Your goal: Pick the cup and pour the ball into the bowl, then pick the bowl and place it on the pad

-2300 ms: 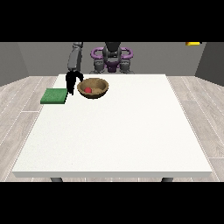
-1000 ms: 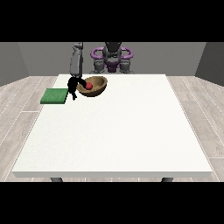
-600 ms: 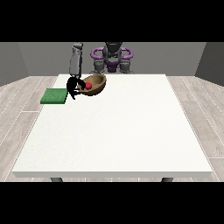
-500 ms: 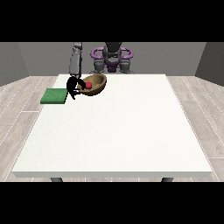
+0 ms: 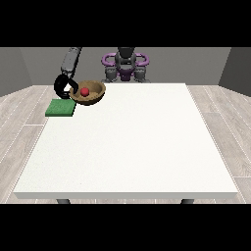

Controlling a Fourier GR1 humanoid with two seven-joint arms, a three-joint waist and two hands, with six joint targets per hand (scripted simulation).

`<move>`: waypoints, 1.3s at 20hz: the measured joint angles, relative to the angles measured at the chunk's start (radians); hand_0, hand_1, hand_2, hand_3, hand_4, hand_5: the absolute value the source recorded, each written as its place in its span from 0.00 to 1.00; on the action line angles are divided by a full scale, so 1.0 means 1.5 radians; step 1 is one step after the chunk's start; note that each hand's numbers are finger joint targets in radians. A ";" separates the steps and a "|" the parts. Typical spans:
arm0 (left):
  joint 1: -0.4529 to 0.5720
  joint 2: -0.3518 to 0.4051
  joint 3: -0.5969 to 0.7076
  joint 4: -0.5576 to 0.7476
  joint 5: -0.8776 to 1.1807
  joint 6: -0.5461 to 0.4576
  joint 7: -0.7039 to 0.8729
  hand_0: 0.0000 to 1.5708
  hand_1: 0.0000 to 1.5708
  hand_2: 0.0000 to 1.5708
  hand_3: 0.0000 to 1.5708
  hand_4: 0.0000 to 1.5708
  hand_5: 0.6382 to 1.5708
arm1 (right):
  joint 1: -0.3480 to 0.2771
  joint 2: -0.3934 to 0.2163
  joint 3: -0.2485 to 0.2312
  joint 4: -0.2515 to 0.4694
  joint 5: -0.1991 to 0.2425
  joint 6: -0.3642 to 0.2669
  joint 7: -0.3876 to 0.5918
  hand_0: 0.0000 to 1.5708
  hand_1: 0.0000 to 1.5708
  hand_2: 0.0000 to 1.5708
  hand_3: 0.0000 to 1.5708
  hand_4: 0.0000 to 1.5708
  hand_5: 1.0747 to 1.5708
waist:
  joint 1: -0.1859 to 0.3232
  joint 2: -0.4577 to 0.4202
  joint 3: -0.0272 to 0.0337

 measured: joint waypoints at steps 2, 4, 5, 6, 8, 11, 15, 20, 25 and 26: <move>0.013 0.004 0.005 0.011 -0.005 -0.001 -0.014 0.00 0.00 0.00 0.00 0.76 0.97 | -0.012 -0.042 -0.001 -0.006 0.005 0.021 0.040 1.00 1.00 1.00 0.45 0.67 0.99 | -0.014 -0.003 0.0005; 0.025 0.006 0.005 0.025 -0.012 0.000 -0.026 0.00 0.00 0.00 0.00 0.76 0.97 | -0.026 -0.074 0.007 -0.020 0.012 0.042 0.086 1.00 1.00 1.00 0.35 0.70 0.99 | -0.033 -0.012 0.0009; 0.030 0.010 0.007 0.032 -0.011 -0.004 -0.030 0.00 0.00 0.00 0.00 0.76 0.97 | -0.034 -0.088 0.003 -0.023 0.010 0.052 0.103 1.00 1.00 1.00 0.43 0.69 0.99 | -0.036 -0.015 0.0010; 0.039 0.014 0.012 0.040 -0.010 -0.008 -0.034 0.00 0.00 0.00 0.00 0.77 0.97 | -0.038 -0.102 -0.003 -0.027 0.004 0.062 0.120 1.00 1.00 1.00 0.43 0.68 0.99 | -0.041 -0.021 0.0012; 0.051 0.021 0.018 0.046 -0.007 -0.017 -0.046 0.00 0.00 0.00 0.00 0.77 0.97 | -0.044 -0.133 -0.023 -0.023 -0.007 0.083 0.129 1.00 1.00 1.00 0.37 0.70 0.99 | -0.042 -0.017 0.0015; 0.052 0.020 0.015 0.045 -0.005 -0.012 -0.059 0.00 0.00 0.00 0.00 0.77 0.97 | -0.062 -0.165 -0.042 -0.011 -0.014 0.107 0.140 1.00 1.00 1.00 0.37 0.70 0.99 | -0.043 -0.002 0.0020; 0.052 0.030 0.020 0.045 0.002 -0.019 -0.088 0.00 0.00 0.00 0.00 0.77 0.98 | -0.077 -0.197 -0.075 0.018 -0.028 0.133 0.111 1.00 1.00 1.00 0.24 0.71 0.99 | -0.035 0.035 0.0022; 0.051 0.038 0.022 0.045 0.009 -0.024 -0.111 0.00 0.00 0.00 0.00 0.77 0.98 | -0.092 -0.200 -0.103 0.060 -0.040 0.137 0.075 1.00 1.00 1.00 0.31 0.68 0.99 | -0.023 0.072 0.0025; 0.053 0.048 0.022 0.056 0.016 -0.038 -0.129 0.00 0.00 0.00 0.00 0.77 0.98 | -0.104 -0.160 -0.110 0.084 -0.051 0.124 0.057 1.00 1.00 1.00 0.34 0.65 1.00 | -0.012 0.089 0.0025; 0.056 0.052 0.024 0.061 0.016 -0.042 -0.136 0.00 0.00 0.00 0.00 0.77 0.98 | -0.106 -0.155 -0.111 0.087 -0.052 0.121 0.054 1.00 1.00 1.00 0.37 0.64 1.00 | -0.012 0.091 0.0025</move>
